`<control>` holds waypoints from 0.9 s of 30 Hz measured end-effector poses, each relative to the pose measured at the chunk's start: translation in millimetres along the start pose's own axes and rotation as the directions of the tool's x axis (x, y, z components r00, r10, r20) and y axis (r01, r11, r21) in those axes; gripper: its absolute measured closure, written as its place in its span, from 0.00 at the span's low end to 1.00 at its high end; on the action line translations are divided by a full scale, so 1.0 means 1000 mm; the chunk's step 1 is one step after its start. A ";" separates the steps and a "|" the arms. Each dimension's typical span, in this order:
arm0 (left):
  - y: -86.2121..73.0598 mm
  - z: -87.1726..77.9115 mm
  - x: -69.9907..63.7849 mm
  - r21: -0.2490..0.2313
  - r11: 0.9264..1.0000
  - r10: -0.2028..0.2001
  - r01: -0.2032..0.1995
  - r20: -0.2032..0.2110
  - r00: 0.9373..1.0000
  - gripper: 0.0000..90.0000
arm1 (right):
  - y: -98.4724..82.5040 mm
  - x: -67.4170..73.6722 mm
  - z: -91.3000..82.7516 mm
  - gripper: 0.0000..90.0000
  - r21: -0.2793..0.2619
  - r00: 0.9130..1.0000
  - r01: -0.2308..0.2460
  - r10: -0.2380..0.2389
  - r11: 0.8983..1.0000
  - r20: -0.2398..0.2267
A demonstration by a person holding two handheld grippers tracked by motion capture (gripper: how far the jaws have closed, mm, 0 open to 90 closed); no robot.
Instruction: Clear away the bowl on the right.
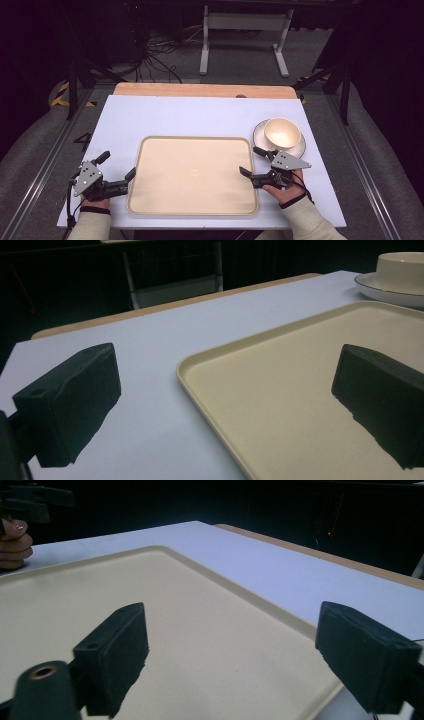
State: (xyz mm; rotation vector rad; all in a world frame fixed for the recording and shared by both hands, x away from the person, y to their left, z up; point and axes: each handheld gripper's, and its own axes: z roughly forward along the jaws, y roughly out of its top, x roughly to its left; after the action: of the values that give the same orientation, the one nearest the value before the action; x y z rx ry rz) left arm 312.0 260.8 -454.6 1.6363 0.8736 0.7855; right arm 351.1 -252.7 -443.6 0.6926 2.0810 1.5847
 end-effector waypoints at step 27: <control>-0.001 0.003 0.006 0.000 0.999 -0.036 0.036 0.014 0.999 0.00 | 0.010 0.004 -0.003 0.27 0.031 1.000 0.013 -0.013 0.999 -0.021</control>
State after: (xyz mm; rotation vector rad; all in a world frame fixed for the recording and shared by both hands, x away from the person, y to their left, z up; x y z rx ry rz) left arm 317.6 264.0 -455.8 1.6200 0.8902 0.7485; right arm 347.6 -250.0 -433.2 0.6749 2.1252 1.5612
